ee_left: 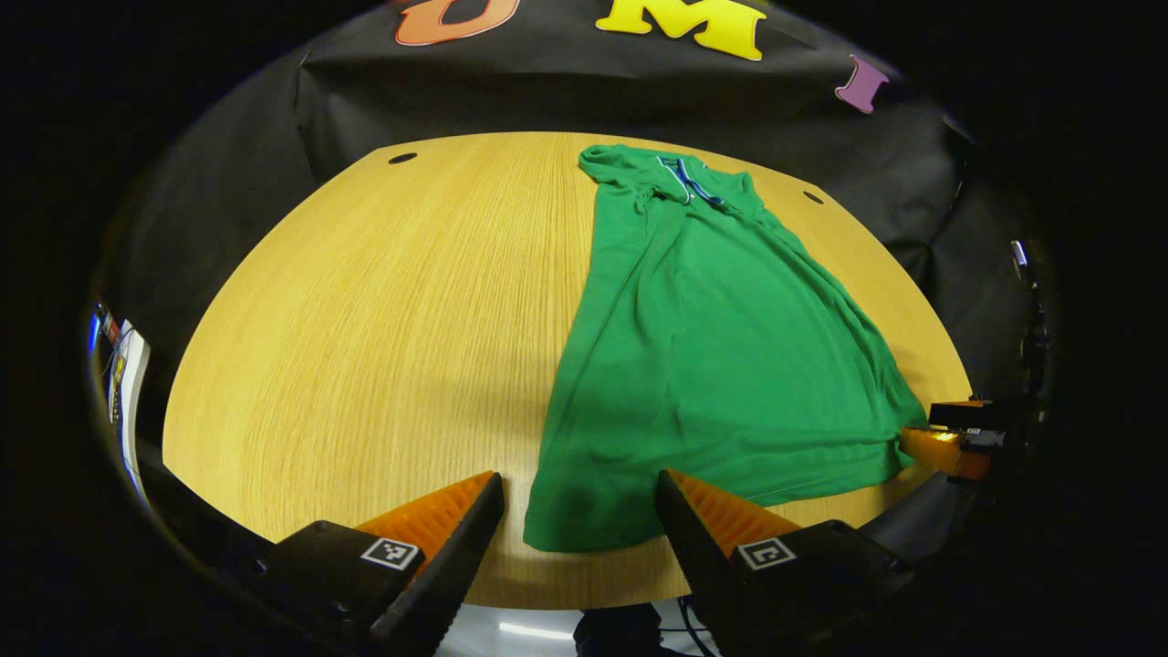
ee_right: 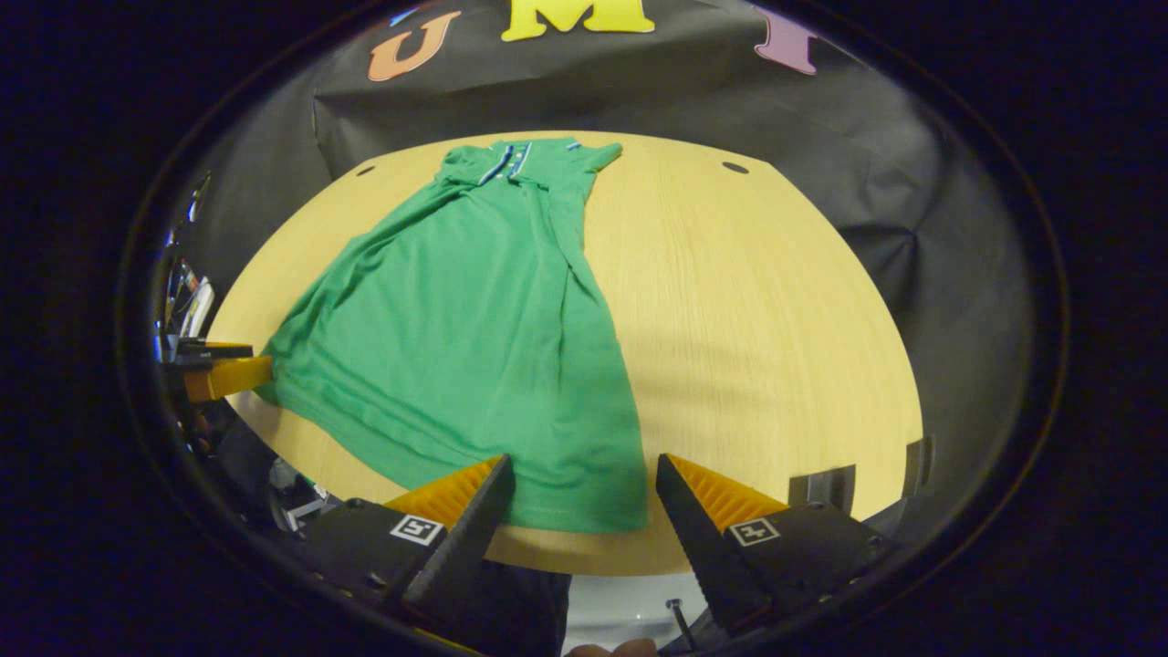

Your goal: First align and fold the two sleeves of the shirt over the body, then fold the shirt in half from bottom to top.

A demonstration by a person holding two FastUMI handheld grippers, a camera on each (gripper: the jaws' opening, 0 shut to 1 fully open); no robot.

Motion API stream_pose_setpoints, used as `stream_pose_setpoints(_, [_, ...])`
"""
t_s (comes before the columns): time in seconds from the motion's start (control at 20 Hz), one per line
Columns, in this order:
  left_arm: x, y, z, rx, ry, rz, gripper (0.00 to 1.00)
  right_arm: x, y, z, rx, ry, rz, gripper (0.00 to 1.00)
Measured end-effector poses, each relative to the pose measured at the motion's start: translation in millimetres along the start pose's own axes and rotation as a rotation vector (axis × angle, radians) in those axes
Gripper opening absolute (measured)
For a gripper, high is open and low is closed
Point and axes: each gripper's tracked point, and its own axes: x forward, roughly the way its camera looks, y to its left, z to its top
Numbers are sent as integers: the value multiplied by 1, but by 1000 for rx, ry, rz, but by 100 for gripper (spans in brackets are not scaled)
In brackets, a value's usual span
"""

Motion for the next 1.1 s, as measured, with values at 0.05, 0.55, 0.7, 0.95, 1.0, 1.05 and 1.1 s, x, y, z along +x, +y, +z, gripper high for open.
stream_pose_setpoints(0.05, [2,2,-5,2,21,10,100,0,4,-3,20,0,19,97])
stream_pose_setpoints(0.55, [8,-14,-9,29,69,-3,28,0,24,0,11,77,109,9])
stream_pose_setpoints(0.7, [5,-18,-8,-18,61,-52,11,1,24,1,60,110,141,0])
stream_pose_setpoints(0.95, [-16,-23,8,-6,18,-121,8,-13,22,15,95,98,157,0])
stream_pose_setpoints(1.0, [-20,-23,17,0,1,-128,8,-16,23,24,95,79,159,0])
stream_pose_setpoints(1.05, [-23,-24,29,1,-17,-136,8,-20,24,35,99,59,162,0])
stream_pose_setpoints(1.1, [-25,-25,41,-3,-36,-142,7,-22,23,48,103,37,162,0])
